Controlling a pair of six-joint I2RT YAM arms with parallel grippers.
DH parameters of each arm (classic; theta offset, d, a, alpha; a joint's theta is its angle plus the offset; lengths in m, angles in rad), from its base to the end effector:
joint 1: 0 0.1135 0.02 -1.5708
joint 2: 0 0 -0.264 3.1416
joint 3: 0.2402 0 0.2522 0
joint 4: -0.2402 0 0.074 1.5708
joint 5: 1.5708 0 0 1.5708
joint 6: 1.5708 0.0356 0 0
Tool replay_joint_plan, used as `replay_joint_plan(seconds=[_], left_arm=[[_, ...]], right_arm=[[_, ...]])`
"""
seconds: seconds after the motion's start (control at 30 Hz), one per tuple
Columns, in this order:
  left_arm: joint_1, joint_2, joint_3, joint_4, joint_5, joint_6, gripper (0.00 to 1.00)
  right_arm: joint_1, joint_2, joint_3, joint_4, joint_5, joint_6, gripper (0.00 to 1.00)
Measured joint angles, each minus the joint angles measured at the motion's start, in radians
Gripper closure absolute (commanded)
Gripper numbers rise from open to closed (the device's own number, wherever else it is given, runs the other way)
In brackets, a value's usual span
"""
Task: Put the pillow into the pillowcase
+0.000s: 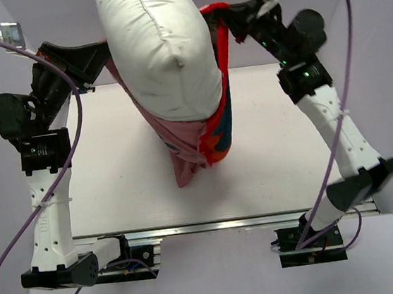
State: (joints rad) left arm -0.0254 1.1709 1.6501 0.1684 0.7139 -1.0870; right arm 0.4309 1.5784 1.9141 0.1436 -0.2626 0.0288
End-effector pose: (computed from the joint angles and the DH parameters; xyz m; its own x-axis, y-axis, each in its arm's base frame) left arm 0.1867 -0.0281 0.5837 -0.1986 -0.6642 -0.7207 0.7856 0.3317 -0.5223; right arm 0.2957 0.1461 0.5648 0.4012 0.2150 -0.8904 -0.6245 0.7754 -0.0941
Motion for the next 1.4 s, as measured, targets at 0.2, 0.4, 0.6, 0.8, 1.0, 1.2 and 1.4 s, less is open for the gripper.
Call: replay_joint_plan(seconds=[0.2, 0.4, 0.6, 0.8, 1.0, 1.2, 1.4], left_arm=[[0.000, 0.035, -0.015, 0.072, -0.047, -0.051, 1.00], [0.001, -0.027, -0.139, -0.145, -0.230, -0.055, 1.00], [-0.002, 0.082, 0.023, -0.375, -0.237, -0.043, 1.00], [0.000, 0.154, 0.116, -0.351, -0.122, -0.040, 1.00], [-0.013, 0.116, 0.084, -0.379, -0.041, -0.028, 1.00], [0.003, 0.174, 0.093, -0.341, -0.024, -0.047, 1.00], [0.007, 0.085, -0.043, -0.253, -0.043, -0.065, 1.00]], right_arm=[[0.093, -0.253, -0.350, 0.156, -0.063, -0.075, 1.00], [-0.021, -0.153, -0.267, 0.193, -0.123, 0.066, 1.00], [0.095, -0.161, -0.314, 0.156, -0.272, 0.124, 1.00], [0.008, 0.080, 0.053, 0.005, -0.306, 0.193, 1.00], [0.195, -0.069, -0.256, 0.021, -0.354, 0.098, 1.00], [0.320, -0.101, -0.137, -0.121, -0.374, -0.013, 1.00], [0.030, 0.314, 0.506, -0.297, -0.298, 0.048, 1.00]])
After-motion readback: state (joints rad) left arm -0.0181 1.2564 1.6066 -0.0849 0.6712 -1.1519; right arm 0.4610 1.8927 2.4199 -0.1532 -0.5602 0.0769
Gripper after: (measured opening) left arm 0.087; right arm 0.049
